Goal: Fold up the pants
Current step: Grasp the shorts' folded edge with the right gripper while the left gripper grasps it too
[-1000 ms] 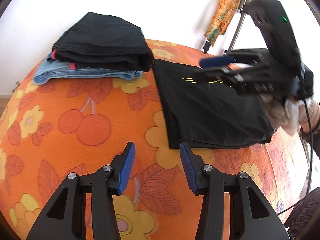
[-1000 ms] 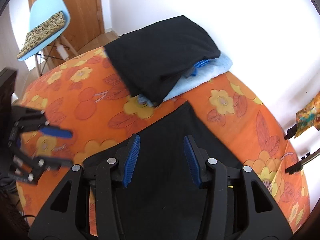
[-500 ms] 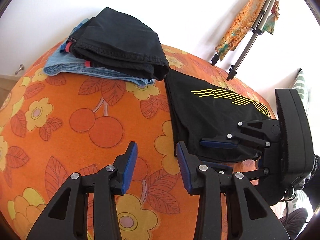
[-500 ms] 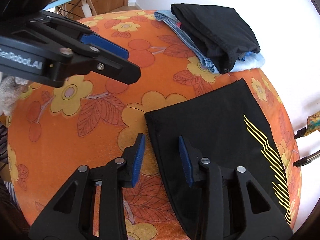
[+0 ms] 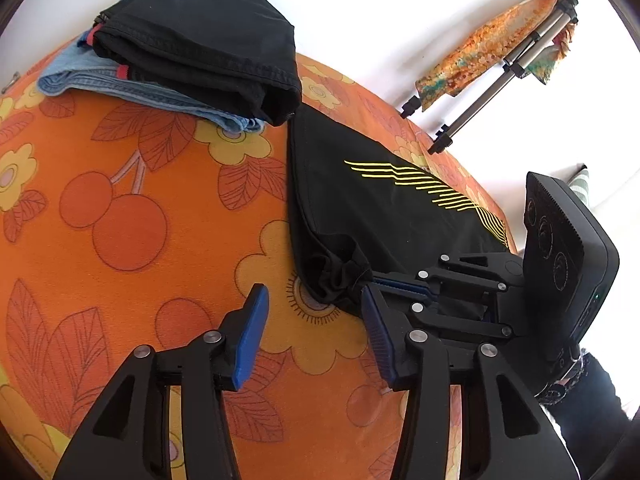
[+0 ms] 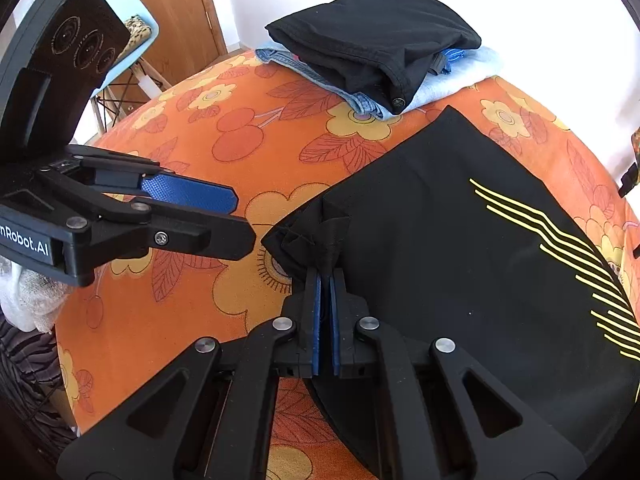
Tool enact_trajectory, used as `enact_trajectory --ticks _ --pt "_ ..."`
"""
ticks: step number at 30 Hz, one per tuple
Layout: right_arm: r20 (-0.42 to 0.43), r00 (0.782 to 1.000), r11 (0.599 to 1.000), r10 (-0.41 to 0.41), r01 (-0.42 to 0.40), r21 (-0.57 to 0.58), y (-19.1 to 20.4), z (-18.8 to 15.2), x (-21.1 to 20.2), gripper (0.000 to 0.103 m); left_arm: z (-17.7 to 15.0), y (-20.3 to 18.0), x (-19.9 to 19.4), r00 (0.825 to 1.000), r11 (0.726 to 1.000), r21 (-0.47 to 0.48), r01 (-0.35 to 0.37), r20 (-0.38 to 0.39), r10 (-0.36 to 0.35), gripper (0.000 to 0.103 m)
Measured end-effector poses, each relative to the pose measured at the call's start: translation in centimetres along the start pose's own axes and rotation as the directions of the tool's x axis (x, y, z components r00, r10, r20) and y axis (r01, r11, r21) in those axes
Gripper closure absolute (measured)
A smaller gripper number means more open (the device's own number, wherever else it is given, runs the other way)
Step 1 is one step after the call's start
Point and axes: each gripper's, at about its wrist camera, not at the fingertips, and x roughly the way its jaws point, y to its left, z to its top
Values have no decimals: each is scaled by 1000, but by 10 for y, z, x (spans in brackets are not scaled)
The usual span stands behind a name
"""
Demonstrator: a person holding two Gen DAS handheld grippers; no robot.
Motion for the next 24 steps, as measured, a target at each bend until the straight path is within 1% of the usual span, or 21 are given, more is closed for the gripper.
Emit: enact_trajectory --ticks 4,9,12,15,17,19,21,22,23,24 --pt "20 1000 1000 11 -11 -5 2 -2 0 99 6 0 9 1000 999 -42 11 -13 -11 53" --pt "43 998 999 45 -45 7 -3 -6 -2 99 12 3 21 999 993 -108 38 -24 -41 53" --pt "52 997 999 51 -51 5 -3 -8 -4 98 16 4 24 998 989 -133 59 -14 -62 51" --pt "38 995 996 89 -89 6 -4 -13 -10 89 18 2 27 997 988 -141 69 -12 -71 51" --pt "46 994 995 101 -101 9 -5 -19 -21 74 18 -1 28 997 988 -134 77 -15 -79 51" --pt "55 994 995 99 -100 17 -10 -25 -33 69 17 -3 29 998 991 -119 66 -14 -68 51" --pt "71 993 994 95 -98 49 -22 -27 -45 68 17 -9 29 1000 996 -81 27 -6 -27 54" --pt "83 992 992 92 -98 74 -30 -27 -51 67 16 -12 30 1000 998 -63 11 1 -11 57" --pt "95 992 990 82 -92 104 -39 -26 -55 62 15 -15 30 1000 999 -43 -2 10 3 70" --pt "101 993 988 63 -76 136 -48 -22 -59 59 14 -18 31 1000 999 -24 -21 15 22 78"
